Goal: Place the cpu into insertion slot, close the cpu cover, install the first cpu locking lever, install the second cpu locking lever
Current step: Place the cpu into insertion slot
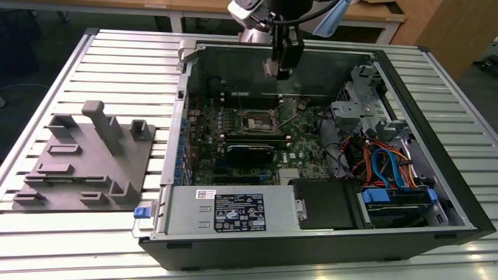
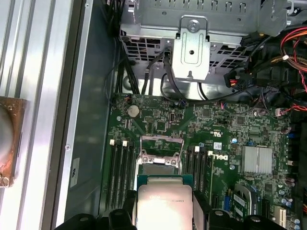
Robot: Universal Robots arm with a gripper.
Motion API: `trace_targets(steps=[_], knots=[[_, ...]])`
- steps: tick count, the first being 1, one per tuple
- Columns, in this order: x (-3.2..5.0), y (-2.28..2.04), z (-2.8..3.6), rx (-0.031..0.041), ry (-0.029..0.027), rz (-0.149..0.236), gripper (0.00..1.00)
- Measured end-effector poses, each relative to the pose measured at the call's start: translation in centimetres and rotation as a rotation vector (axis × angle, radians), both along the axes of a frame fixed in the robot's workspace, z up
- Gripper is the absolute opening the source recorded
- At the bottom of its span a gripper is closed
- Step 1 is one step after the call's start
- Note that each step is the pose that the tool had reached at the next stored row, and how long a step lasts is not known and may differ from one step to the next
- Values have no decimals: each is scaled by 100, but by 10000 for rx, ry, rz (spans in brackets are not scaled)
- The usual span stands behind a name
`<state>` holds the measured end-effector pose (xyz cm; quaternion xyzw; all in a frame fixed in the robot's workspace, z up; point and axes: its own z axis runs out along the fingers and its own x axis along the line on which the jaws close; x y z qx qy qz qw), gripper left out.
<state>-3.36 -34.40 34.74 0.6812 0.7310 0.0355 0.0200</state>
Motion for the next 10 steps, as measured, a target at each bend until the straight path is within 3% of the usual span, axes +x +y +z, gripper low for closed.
trace_targets(steps=[10], knots=[[0,0,-55,0,0,0,54]])
